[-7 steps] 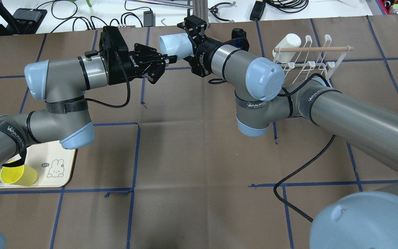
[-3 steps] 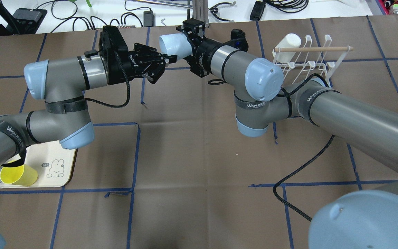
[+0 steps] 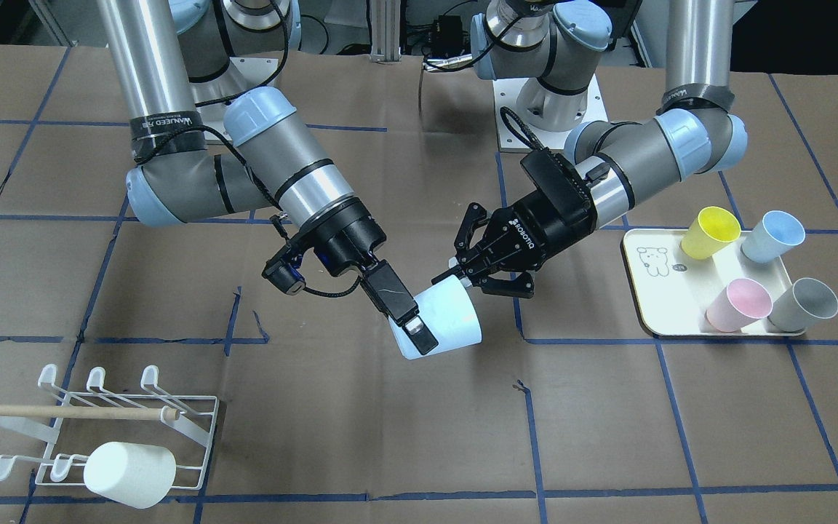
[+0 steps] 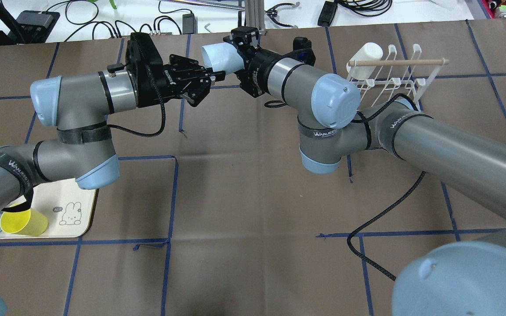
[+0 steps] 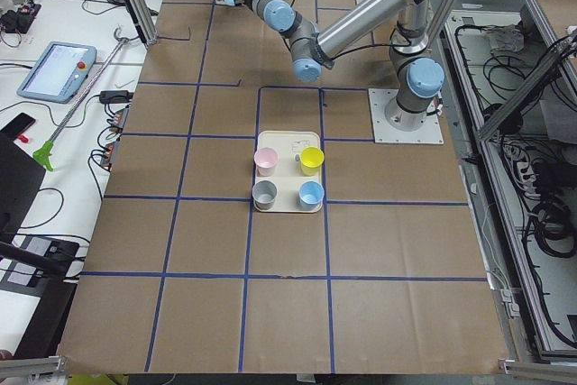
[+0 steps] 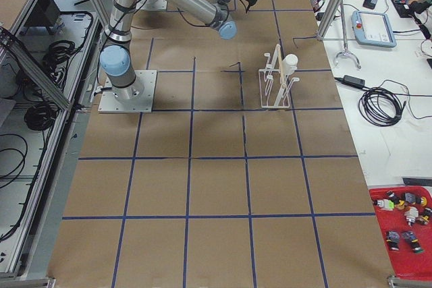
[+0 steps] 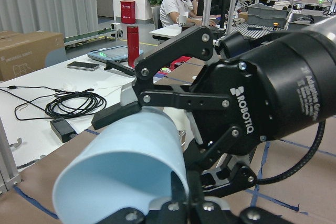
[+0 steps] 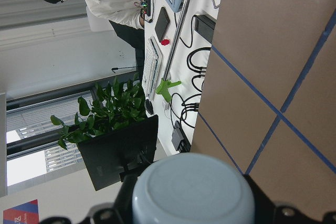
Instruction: Transfer IKEA cup to right arm and place on rack
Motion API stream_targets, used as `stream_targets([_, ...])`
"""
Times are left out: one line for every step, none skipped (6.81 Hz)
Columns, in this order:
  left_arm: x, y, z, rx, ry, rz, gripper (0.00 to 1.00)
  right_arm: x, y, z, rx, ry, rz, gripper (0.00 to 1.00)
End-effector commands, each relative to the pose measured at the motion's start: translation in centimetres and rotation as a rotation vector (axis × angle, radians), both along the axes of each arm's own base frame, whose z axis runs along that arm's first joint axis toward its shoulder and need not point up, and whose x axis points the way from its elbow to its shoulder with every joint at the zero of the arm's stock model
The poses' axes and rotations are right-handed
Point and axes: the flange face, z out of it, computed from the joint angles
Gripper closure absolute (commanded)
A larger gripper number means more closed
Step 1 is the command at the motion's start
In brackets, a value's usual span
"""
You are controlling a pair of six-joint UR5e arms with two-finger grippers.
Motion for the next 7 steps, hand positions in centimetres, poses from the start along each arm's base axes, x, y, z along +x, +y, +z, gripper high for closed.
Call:
stream_targets([0.0,0.0,0.3,-0.004,0.000,0.000,0.56,0.0,0.0,0.0,0.000,0.000,0.001,0.50])
stream_targets([0.0,-0.1,0.3,-0.006,-0.002,0.001,0.41,0.0,0.0,0.0,0.000,0.000,0.001,0.51])
stream_targets([0.0,-0.1,0.3,-0.003,-0.001,0.002,0.23,0.0,0.0,0.0,0.000,0.000,0.001,0.51])
stream_targets([0.1,0.1,0.9,-0.013,-0.001,0.002,0.03,0.0,0.0,0.1,-0.002,0.000,0.001,0.53])
stream_targets([0.9,0.1,1.7,-0.031,-0.004,0.019,0.01,-0.2,-0.3,0.2,-0.007,0.000,-0.003,0.54])
stream_targets([3.7,-0.4,1.9,-0.035,-0.003,0.070,0.01,-1.2,-0.9,0.1,-0.010,0.003,-0.019,0.59])
stream_targets([8.0,-1.0,2.0,-0.035,-0.001,0.149,0.01,-3.0,-1.7,0.3,-0.025,0.006,-0.032,0.68])
